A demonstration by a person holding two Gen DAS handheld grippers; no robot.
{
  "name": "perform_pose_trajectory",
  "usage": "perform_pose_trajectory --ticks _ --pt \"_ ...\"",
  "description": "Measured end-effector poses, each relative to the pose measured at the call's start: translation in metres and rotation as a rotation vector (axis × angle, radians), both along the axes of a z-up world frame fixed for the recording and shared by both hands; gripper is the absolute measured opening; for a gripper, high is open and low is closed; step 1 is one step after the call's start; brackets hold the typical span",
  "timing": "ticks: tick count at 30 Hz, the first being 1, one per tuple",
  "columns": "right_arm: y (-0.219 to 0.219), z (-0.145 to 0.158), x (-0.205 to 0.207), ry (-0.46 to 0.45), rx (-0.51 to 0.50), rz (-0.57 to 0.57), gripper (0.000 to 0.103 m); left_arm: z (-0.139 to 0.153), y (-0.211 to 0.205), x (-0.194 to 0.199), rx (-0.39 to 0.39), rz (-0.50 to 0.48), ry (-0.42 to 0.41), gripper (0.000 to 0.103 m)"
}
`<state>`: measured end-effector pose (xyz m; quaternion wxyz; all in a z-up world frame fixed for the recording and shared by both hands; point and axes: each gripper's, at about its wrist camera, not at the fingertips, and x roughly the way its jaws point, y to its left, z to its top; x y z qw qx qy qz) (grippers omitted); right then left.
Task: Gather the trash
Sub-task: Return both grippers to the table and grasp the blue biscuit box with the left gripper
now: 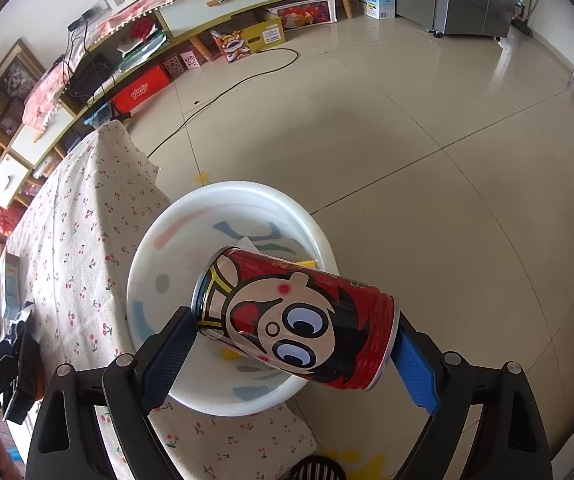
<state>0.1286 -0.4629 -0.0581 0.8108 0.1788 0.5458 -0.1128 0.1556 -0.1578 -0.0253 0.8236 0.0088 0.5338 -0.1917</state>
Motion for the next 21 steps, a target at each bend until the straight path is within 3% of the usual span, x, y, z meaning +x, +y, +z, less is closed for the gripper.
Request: perform_pose_trajectory --ticks 6,11,21 --pt "0.021 -0.005 0.014 0.004 -0.026 0.037 0.093 0.019 0.052 -0.017 0.073 0.044 -0.055 0.096" --pt "0.034 -0.008 0.023 -0.009 -0.02 0.058 0.094 0.029 0.094 -0.026 0.085 0.101 -0.099 0.101" --pt "0.068 0.006 0.017 0.007 -0.087 0.123 0.097 0.019 0.17 -0.031 0.085 0.195 -0.069 0.102"
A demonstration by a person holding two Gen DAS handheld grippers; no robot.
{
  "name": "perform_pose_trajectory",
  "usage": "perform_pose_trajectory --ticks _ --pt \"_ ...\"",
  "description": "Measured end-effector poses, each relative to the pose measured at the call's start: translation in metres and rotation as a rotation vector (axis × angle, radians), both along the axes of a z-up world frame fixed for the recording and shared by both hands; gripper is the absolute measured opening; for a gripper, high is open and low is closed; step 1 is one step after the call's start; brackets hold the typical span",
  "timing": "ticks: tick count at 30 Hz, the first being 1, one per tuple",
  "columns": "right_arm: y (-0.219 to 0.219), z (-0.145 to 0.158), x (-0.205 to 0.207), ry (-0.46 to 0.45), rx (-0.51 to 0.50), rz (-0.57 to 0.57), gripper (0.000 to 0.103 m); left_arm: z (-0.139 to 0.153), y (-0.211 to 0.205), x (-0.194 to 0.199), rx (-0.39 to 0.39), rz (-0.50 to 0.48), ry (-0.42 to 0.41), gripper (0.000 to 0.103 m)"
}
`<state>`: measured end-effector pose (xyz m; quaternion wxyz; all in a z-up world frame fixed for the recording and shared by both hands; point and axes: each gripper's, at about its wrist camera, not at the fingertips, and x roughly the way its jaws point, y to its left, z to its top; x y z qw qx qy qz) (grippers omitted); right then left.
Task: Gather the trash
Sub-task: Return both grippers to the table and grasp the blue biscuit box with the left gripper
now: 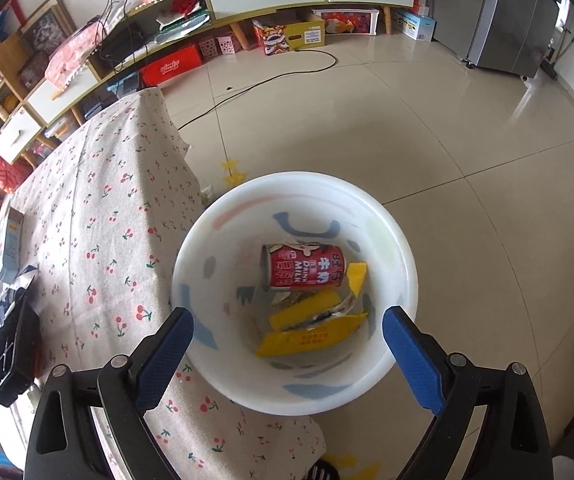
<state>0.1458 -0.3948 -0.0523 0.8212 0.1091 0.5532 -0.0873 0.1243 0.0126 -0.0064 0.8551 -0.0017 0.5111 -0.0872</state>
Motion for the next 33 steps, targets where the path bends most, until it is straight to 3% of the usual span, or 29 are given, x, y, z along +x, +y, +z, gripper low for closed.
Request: perform_pose_trajectory --ticks 5,10,17,19,22,33 --pt "0.02 0.009 -0.01 0.007 0.01 0.034 0.097 -0.014 0.038 0.003 -0.049 0.058 0.033 0.102" --pt "0.039 0.017 -0.018 0.001 0.002 0.071 0.097 -0.03 0.066 0.012 -0.106 0.113 0.121 0.102" --pt "0.062 0.023 -0.015 -0.017 0.001 0.107 0.097 -0.045 0.083 0.036 -0.059 0.15 0.138 0.102" --pt "0.069 0.023 -0.011 -0.016 0.002 0.117 0.097 -0.054 0.087 0.048 -0.086 0.182 0.174 0.102" --pt "0.081 0.021 -0.005 -0.013 -0.002 0.14 0.097 -0.063 0.088 0.063 -0.153 0.216 0.228 0.102" --pt "0.116 0.014 0.014 0.002 -0.059 0.208 0.097 -0.081 0.054 0.097 -0.177 0.237 0.28 0.102"
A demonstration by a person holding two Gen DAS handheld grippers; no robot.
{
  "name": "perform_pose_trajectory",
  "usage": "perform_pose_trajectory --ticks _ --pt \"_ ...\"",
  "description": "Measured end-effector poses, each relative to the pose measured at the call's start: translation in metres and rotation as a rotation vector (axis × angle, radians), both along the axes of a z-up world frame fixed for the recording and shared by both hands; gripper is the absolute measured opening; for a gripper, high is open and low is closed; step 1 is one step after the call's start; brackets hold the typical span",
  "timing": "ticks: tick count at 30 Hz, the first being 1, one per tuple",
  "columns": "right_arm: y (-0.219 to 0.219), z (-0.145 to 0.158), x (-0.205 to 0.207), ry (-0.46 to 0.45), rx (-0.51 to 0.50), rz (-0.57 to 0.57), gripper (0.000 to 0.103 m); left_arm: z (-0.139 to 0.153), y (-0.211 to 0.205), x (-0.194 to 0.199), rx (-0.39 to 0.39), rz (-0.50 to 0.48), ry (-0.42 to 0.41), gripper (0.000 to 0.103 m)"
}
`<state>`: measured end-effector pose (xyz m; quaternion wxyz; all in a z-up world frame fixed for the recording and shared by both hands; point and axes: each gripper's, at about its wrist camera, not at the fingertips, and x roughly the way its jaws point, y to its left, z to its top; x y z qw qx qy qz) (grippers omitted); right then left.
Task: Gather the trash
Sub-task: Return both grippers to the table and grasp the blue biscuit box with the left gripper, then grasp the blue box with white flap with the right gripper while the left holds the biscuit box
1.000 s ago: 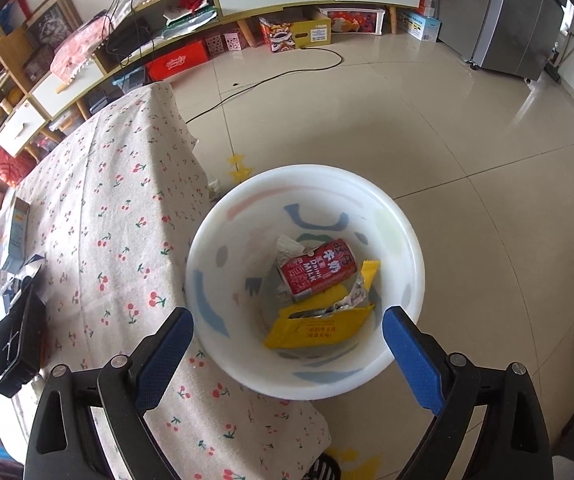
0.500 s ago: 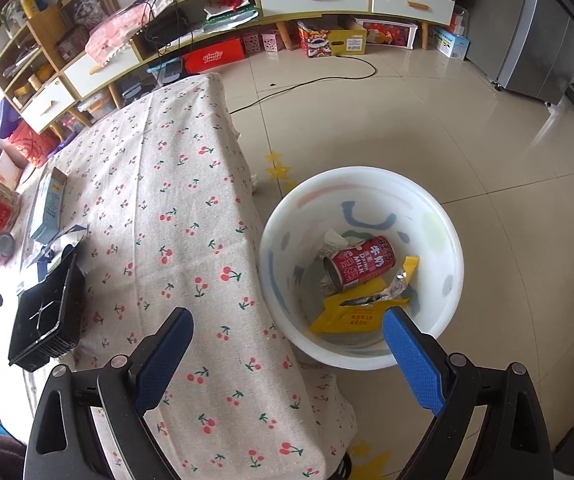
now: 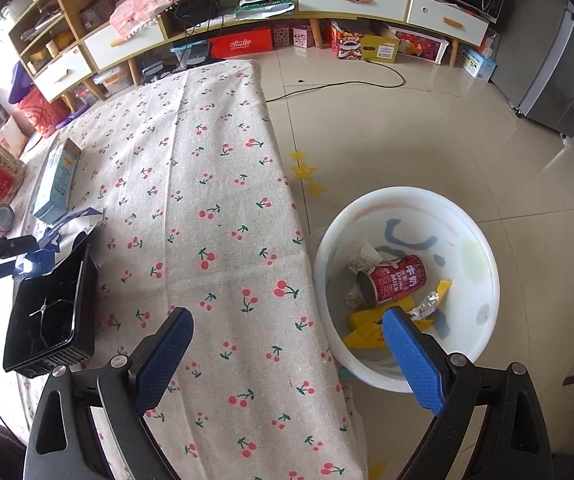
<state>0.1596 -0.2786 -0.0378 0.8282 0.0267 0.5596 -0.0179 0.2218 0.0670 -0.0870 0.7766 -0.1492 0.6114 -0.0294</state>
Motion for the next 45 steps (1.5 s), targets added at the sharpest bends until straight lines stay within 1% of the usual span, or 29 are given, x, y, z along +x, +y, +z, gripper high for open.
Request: perform_pose_trajectory --ticks 2,7,9,13,15,17,22,25,28,31,35,40,44,45 --pt "0.006 -0.001 0.003 0.002 -0.002 0.009 0.097 -0.003 -0.005 0.002 0.014 0.0 0.006 0.102" --pt "0.018 -0.002 0.01 0.002 0.007 0.016 0.097 -0.011 -0.009 -0.001 0.082 -0.002 0.032 0.102" --pt "0.022 -0.001 0.013 0.0 0.012 0.017 0.097 -0.01 -0.005 -0.003 0.09 -0.008 0.027 0.094" --pt "0.033 0.001 0.016 -0.005 0.03 0.019 0.097 0.0 0.009 -0.01 0.057 -0.003 0.0 0.094" --pt "0.04 0.003 0.017 -0.011 0.037 0.028 0.097 0.007 0.018 -0.015 0.03 0.007 -0.017 0.094" --pt "0.05 0.006 0.018 -0.02 0.044 0.044 0.097 0.016 0.026 -0.021 0.019 0.018 -0.036 0.094" --pt "0.085 0.017 0.029 -0.045 0.072 0.112 0.097 0.032 0.047 -0.043 0.019 0.041 -0.074 0.094" --pt "0.113 0.031 0.036 -0.095 0.097 0.161 0.097 0.038 0.059 -0.056 0.034 0.052 -0.093 0.094" --pt "0.144 0.037 0.043 -0.111 0.137 0.218 0.097 0.043 0.069 -0.064 0.063 0.066 -0.111 0.094" --pt "0.176 0.03 0.051 -0.095 0.13 0.266 0.097 0.043 0.079 -0.07 0.096 0.083 -0.115 0.094" --pt "0.207 0.012 0.062 -0.05 0.1 0.315 0.096 0.044 0.098 -0.081 0.113 0.098 -0.119 0.094" --pt "0.222 -0.012 0.067 -0.004 0.022 0.321 0.096 0.044 0.114 -0.091 0.135 0.102 -0.12 0.094" --pt "0.226 -0.023 0.071 0.017 -0.007 0.313 0.091 0.044 0.123 -0.093 0.138 0.111 -0.119 0.094" --pt "0.226 -0.025 0.071 0.021 -0.012 0.31 0.088 0.045 0.125 -0.094 0.136 0.114 -0.12 0.094"
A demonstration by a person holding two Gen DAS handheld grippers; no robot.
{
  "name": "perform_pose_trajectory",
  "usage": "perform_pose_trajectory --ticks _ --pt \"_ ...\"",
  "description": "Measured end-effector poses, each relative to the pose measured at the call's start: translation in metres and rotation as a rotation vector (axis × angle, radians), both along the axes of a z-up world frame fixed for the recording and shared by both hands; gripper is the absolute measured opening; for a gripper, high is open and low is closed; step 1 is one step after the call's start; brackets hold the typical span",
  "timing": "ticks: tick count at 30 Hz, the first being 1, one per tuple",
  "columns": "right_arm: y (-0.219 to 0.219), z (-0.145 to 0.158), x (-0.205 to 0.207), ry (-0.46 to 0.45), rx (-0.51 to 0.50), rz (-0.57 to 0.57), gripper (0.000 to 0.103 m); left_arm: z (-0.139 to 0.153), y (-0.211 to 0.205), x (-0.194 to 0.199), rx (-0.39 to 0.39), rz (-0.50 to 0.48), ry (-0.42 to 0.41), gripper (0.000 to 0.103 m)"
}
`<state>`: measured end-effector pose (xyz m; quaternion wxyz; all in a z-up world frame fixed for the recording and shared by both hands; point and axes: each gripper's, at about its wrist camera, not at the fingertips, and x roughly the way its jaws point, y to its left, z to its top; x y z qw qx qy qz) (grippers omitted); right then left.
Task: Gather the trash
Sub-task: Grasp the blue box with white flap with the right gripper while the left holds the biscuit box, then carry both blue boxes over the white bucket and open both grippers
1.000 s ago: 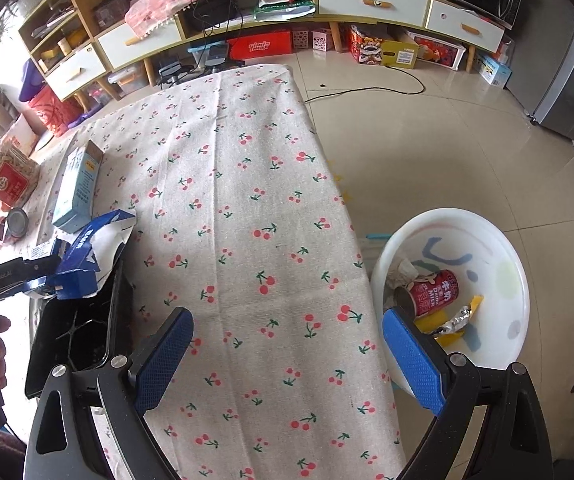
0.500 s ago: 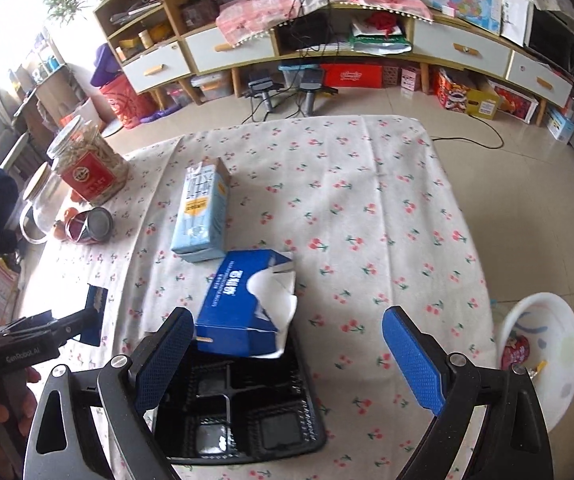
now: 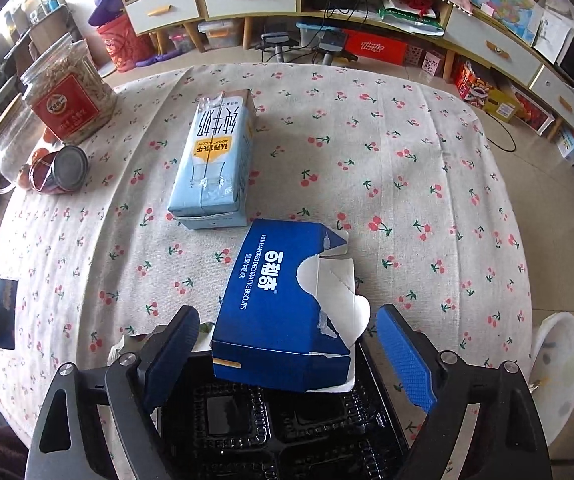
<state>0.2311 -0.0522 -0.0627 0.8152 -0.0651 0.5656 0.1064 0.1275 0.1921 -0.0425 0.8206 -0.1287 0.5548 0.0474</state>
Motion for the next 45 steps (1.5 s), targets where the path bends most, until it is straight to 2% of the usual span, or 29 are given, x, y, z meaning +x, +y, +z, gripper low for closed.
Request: perform_pose_trajectory --ticks 1,3,6,8,17,24,35,45 --pt "0.0 -0.002 0.0 0.003 -0.004 -0.002 0.083 0.001 0.002 -0.001 -0.003 0.003 -0.002 0.094" --pt "0.0 -0.005 0.0 0.007 -0.012 -0.007 0.067 0.003 0.003 -0.002 -0.008 0.006 -0.009 0.094" --pt "0.0 -0.005 -0.003 0.002 -0.015 -0.002 0.066 0.005 0.003 -0.004 -0.012 0.004 -0.017 0.094" --pt "-0.001 -0.002 -0.005 -0.01 -0.016 -0.001 0.06 0.007 0.002 -0.006 -0.018 0.001 -0.02 0.094" --pt "-0.018 0.025 -0.021 -0.068 0.036 -0.009 0.059 0.018 -0.013 -0.011 -0.038 -0.017 -0.05 0.094" --pt "-0.048 0.055 -0.036 -0.126 0.085 -0.036 0.059 0.024 -0.036 -0.01 -0.036 -0.044 -0.067 0.094" --pt "-0.14 0.079 -0.06 -0.172 0.126 -0.159 0.059 0.038 -0.092 -0.007 -0.058 -0.123 -0.121 0.094" --pt "-0.227 0.073 -0.084 -0.16 0.1 -0.265 0.059 0.045 -0.16 -0.003 -0.061 -0.228 -0.166 0.094"
